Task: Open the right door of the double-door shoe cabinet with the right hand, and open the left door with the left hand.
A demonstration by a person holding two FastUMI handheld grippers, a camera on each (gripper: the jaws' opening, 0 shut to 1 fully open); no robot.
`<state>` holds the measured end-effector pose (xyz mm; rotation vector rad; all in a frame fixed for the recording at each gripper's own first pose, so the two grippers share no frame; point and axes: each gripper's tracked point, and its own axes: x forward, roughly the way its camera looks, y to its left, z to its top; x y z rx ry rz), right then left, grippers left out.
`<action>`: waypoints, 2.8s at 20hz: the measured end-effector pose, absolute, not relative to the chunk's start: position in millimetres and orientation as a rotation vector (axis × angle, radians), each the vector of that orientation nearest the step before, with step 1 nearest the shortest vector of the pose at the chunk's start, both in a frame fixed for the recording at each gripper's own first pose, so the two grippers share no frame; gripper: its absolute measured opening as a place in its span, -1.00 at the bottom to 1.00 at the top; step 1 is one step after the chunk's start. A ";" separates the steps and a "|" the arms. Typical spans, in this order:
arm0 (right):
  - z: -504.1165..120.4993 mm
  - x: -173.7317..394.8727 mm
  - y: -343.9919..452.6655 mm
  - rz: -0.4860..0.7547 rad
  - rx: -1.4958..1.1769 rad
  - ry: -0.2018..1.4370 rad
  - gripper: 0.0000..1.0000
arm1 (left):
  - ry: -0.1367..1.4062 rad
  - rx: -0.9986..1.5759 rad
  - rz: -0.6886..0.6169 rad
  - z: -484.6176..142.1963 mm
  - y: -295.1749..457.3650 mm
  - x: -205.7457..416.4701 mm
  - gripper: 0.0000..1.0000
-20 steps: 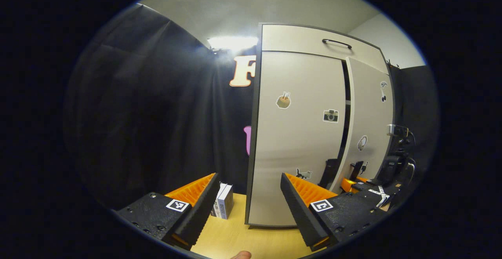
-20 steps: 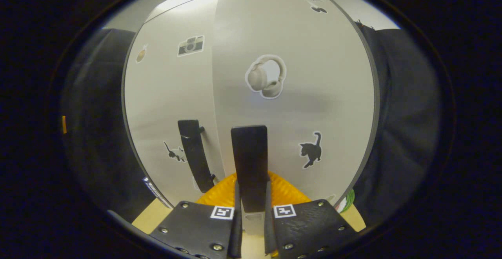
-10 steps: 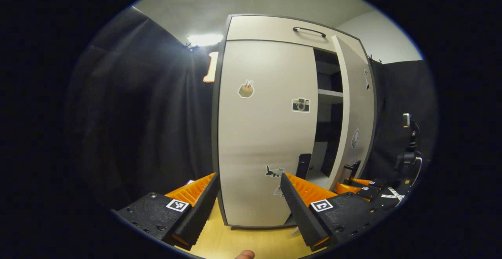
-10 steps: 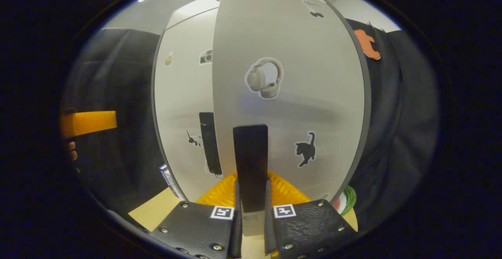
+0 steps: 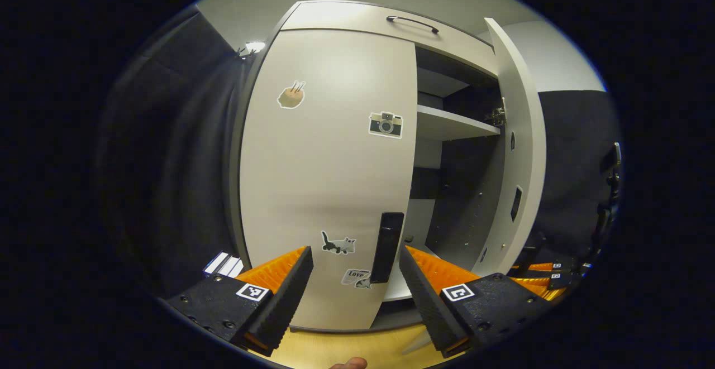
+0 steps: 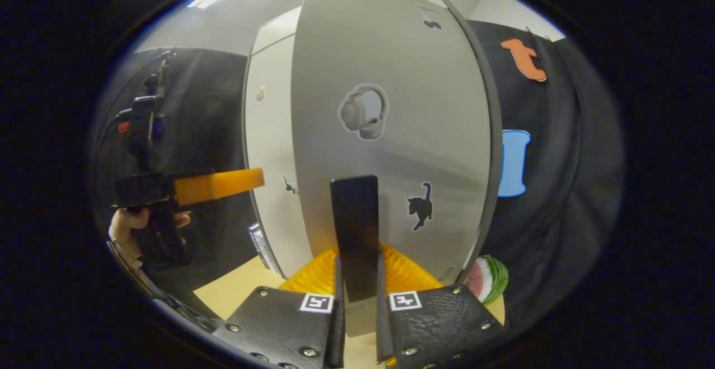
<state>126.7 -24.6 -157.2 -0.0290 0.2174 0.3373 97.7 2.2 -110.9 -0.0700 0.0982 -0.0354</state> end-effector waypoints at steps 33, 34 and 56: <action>-156.6 113.8 -86.3 0.027 0.001 0.226 -0.58 | 0.147 -0.079 -0.059 -152.0 -42.7 156.1 0.94; -155.5 112.7 -89.0 0.004 -0.016 0.223 -0.58 | 0.148 -0.085 -0.060 -152.0 -42.9 156.2 0.94; -130.4 77.6 -135.5 -0.236 0.018 0.136 -0.87 | 0.178 -0.089 -0.006 -172.8 -18.9 180.2 0.94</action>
